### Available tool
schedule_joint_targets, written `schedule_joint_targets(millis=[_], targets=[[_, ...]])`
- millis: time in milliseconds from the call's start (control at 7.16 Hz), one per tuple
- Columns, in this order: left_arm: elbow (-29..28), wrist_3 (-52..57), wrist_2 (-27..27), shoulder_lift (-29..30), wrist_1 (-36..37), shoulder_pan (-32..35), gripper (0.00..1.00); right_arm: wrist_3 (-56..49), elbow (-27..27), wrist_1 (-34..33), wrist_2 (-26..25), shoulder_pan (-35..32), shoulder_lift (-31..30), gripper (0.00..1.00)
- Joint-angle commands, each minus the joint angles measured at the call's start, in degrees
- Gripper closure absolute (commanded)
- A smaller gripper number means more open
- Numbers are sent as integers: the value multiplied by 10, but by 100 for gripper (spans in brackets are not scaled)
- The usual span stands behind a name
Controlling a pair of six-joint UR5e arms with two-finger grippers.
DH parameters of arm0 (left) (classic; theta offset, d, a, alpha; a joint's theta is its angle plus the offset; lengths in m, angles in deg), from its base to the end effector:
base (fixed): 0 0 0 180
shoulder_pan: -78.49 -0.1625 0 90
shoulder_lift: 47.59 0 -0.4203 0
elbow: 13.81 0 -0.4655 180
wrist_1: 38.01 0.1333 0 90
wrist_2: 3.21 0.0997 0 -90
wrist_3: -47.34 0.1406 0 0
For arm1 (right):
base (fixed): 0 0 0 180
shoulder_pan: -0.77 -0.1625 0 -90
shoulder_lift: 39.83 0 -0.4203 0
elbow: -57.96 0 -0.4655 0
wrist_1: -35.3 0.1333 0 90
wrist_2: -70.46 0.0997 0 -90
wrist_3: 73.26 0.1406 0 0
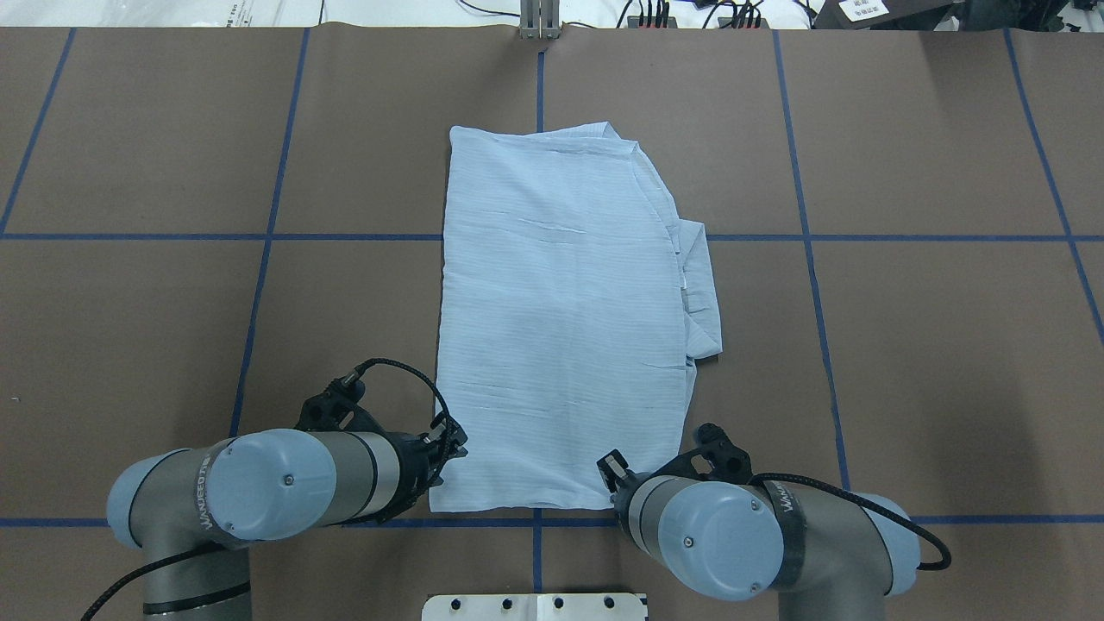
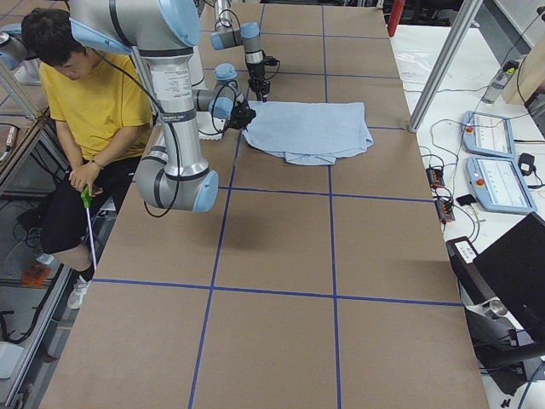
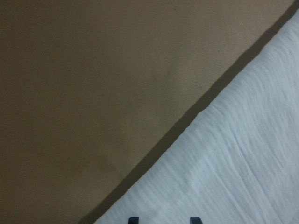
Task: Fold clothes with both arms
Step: 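Move the left gripper to the other near shirt corner and grasp it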
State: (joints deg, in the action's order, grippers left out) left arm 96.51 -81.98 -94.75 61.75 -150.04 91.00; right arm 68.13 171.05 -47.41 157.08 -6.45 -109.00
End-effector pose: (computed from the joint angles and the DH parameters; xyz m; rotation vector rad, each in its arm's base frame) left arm 0.6246 -0.2713 0.2409 -0.2816 1.0738 -0.7988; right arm -0.6336 -0.2230 0.2427 -0.2977 -0.8866 0.9775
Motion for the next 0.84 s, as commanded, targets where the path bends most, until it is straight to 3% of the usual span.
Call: schedule_joint_targets(millis=[0, 699], targets=[[13, 0, 0, -17, 16, -12, 42, 0, 0, 0, 0, 1, 0, 100], [8, -2, 0, -22, 16, -27, 41, 0, 1, -3, 0, 1, -2, 100]])
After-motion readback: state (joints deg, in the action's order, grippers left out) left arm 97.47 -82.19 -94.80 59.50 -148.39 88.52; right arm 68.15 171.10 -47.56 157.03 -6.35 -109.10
